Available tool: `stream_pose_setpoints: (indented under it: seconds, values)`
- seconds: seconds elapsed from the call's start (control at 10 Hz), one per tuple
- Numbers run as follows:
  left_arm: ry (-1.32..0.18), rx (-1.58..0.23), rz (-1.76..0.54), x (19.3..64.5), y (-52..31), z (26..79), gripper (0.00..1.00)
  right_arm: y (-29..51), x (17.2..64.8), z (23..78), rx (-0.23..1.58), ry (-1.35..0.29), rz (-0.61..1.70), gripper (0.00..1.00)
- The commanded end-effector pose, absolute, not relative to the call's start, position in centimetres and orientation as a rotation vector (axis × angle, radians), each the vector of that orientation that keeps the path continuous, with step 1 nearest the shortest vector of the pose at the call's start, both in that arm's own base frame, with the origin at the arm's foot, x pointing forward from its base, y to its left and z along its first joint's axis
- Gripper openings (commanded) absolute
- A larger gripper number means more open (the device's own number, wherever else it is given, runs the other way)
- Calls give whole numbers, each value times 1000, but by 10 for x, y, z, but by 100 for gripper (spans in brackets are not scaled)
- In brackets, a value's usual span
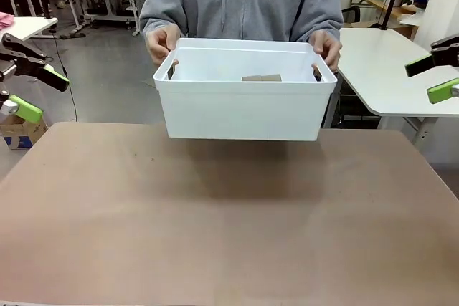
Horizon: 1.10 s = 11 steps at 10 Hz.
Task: Stack the cups and store them in the basket.
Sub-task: Place the stack of Reusable plastic cups into the Pantry Basket.
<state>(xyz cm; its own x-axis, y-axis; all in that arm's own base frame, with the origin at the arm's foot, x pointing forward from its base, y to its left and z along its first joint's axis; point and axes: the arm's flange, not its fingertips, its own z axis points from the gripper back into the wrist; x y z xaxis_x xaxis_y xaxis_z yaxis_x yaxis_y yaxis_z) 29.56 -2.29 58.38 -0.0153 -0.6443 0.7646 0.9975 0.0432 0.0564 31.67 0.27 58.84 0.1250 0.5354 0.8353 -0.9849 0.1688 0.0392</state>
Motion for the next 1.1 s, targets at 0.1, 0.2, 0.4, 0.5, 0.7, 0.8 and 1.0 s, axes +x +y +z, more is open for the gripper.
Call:
stream_pose_setpoints:
  seconds: [0.1,0.2,0.4,0.5,0.7,0.8,1.0]
  values:
    - [-735,-637,-1440,296,-24,587,100,4,318,591,731,-809,1260,100]
    - [-735,-637,-1440,296,-24,587,100,4,318,591,731,-809,1260,100]
    - [-735,-637,-1440,296,-24,587,100,4,318,591,731,-809,1260,100]
    - [-735,-637,-1440,296,-24,587,100,4,318,591,731,-809,1260,100]
    - [-735,-637,-1440,296,-24,587,100,4,318,591,731,-809,1260,100]
    - [-735,-637,-1440,296,-24,587,100,4,318,591,731,-809,1260,100]
    - [-735,-637,-1440,296,-24,587,100,4,318,591,731,-809,1260,100]
